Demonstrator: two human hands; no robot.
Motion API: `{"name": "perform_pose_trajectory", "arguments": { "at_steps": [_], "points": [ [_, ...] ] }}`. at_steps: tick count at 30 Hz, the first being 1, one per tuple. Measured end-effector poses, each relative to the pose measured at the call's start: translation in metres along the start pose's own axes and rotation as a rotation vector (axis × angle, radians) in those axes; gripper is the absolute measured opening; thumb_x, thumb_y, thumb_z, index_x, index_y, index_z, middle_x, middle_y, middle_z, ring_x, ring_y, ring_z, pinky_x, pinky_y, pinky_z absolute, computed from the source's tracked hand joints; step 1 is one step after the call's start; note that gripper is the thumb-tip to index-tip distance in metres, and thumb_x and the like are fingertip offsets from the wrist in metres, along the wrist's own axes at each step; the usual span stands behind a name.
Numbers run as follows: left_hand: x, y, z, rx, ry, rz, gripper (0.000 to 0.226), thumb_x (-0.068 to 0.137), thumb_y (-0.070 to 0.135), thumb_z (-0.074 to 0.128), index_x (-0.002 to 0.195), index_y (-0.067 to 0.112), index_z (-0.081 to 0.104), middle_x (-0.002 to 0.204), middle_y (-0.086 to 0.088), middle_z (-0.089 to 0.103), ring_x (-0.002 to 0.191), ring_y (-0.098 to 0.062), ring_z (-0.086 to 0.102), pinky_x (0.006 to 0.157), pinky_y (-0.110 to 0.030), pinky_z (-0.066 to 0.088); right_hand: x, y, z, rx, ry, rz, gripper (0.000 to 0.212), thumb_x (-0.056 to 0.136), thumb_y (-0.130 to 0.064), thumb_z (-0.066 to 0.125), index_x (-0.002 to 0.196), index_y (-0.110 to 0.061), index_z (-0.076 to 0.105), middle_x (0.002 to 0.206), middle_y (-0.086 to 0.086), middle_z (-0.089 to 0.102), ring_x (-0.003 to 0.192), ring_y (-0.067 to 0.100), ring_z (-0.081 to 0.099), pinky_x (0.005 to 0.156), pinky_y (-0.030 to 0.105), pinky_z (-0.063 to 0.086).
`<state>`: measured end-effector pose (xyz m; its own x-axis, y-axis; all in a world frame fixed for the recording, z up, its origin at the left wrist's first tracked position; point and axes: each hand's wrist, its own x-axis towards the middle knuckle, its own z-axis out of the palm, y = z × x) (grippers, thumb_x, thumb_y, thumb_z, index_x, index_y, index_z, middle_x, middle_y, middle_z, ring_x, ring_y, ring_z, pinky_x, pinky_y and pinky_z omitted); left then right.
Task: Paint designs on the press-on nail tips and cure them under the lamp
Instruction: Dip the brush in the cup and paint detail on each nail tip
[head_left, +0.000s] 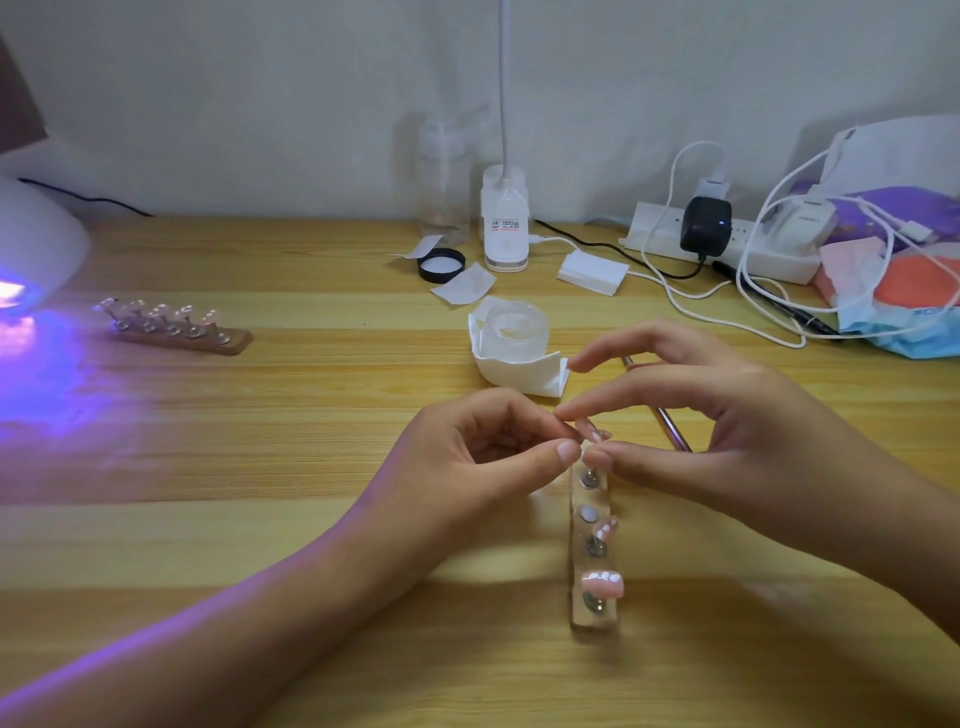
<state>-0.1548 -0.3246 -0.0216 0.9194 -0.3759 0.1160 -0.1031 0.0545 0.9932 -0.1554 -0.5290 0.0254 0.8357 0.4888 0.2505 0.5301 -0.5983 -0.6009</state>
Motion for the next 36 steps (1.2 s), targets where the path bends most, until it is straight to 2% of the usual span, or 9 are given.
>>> {"name": "perform_pose_trajectory", "arguments": {
  "at_steps": [4,8,11,16,20,23,26,31,36],
  "points": [
    [0.001,0.001,-0.001,-0.017,-0.002,-0.009,0.007,0.081,0.019,0.075,0.084,0.013,0.072,0.095,0.001,0.076,0.093,-0.019,0.071,0.080,-0.024,0.054,0.001,-0.003,0.000,0.009,0.004,-0.001,0.038,0.075,-0.049,0.064,0.109,-0.035,0.073,0.120,-0.017,0.058,0.122,0.004,0.052,0.101,0.018,0.037],
    [0.001,0.001,-0.001,-0.020,0.000,-0.018,0.004,0.080,0.021,0.075,0.084,0.022,0.075,0.090,0.004,0.076,0.086,-0.010,0.070,0.077,-0.019,0.054,0.003,-0.003,-0.005,0.014,0.029,-0.010,0.048,0.074,-0.047,0.066,0.119,-0.032,0.067,0.121,-0.016,0.059,0.122,0.000,0.052,0.101,0.010,0.035],
    [0.000,0.001,0.001,-0.030,-0.011,-0.022,0.008,0.076,0.022,0.074,0.082,0.028,0.075,0.084,0.003,0.076,0.082,-0.008,0.070,0.071,-0.014,0.050,0.004,0.003,-0.015,0.021,0.113,0.003,0.037,0.077,-0.045,0.066,0.111,-0.032,0.070,0.116,-0.019,0.062,0.118,-0.001,0.055,0.099,0.011,0.039],
    [-0.001,-0.001,0.001,0.050,-0.033,-0.021,0.005,0.078,0.025,0.076,0.082,0.026,0.074,0.088,0.008,0.075,0.081,-0.006,0.068,0.073,-0.015,0.051,0.005,0.032,-0.021,0.089,0.268,0.155,0.017,0.083,-0.040,0.062,0.095,-0.031,0.070,0.104,-0.021,0.066,0.107,-0.001,0.060,0.090,0.020,0.050],
    [-0.003,-0.003,0.003,0.341,-0.029,0.072,0.010,0.074,0.033,0.078,0.077,0.041,0.072,0.079,0.019,0.054,0.064,0.003,0.046,0.062,-0.009,0.036,0.004,0.054,-0.012,-0.143,0.205,0.281,0.023,0.080,-0.054,0.059,0.102,-0.046,0.059,0.101,-0.023,0.059,0.100,-0.002,0.052,0.094,0.031,0.035],
    [-0.002,-0.005,0.005,0.434,-0.055,0.070,0.008,0.072,0.040,0.076,0.078,0.042,0.073,0.078,0.018,0.049,0.065,0.002,0.045,0.061,-0.007,0.034,0.003,0.063,-0.003,-0.393,0.180,0.287,0.029,0.081,-0.059,0.051,0.109,-0.051,0.048,0.093,-0.022,0.053,0.098,-0.001,0.045,0.083,0.025,0.014],
    [0.000,-0.009,0.005,0.526,-0.089,0.061,0.012,0.073,0.047,0.074,0.084,0.042,0.073,0.081,0.012,0.050,0.068,0.000,0.047,0.062,-0.011,0.033,0.004,0.064,0.001,-0.423,0.152,0.251,0.034,0.081,-0.061,0.048,0.113,-0.051,0.046,0.083,-0.018,0.054,0.093,-0.007,0.045,0.075,0.026,0.012],
    [0.001,-0.010,0.006,0.580,-0.079,0.063,0.022,0.070,0.055,0.069,0.087,0.042,0.071,0.081,0.012,0.052,0.072,-0.001,0.049,0.063,-0.014,0.033,0.001,0.068,0.007,-0.456,0.100,0.224,0.031,0.087,-0.052,0.047,0.118,-0.049,0.046,0.079,-0.013,0.055,0.092,-0.007,0.048,0.076,0.027,0.012],
    [0.000,-0.006,-0.003,0.609,-0.138,0.096,0.017,0.073,0.036,0.083,0.086,0.032,0.072,0.077,0.020,0.052,0.069,-0.001,0.048,0.062,-0.010,0.034,0.002,0.069,0.008,-0.363,0.137,0.212,0.027,0.096,-0.032,0.044,0.114,-0.051,0.047,0.082,-0.016,0.058,0.093,-0.010,0.047,0.076,0.023,0.013]
  ]
}}
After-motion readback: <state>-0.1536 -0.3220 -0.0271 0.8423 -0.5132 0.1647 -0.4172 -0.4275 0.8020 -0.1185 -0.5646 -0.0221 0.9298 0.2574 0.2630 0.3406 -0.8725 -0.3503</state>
